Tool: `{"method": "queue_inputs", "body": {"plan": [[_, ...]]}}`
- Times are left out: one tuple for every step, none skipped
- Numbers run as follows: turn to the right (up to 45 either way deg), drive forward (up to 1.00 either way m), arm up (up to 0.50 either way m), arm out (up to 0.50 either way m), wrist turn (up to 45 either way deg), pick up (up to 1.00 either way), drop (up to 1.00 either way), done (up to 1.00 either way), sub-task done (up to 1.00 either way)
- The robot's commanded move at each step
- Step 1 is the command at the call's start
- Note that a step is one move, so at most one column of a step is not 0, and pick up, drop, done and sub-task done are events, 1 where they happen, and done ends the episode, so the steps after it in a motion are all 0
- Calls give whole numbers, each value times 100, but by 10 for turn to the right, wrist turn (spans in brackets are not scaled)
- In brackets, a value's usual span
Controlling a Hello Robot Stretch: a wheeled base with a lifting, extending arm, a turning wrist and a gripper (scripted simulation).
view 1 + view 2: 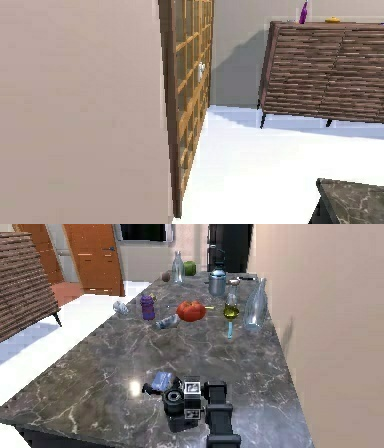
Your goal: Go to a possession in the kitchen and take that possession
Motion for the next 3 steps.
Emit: {"method": "queue_inputs", "body": {"plan": [[0, 0, 0, 0, 0, 100, 0, 0, 0], [0, 0, 10, 0, 0, 0, 0, 0, 0], [0, 0, 0, 0, 0, 0, 0, 100, 0]]}}
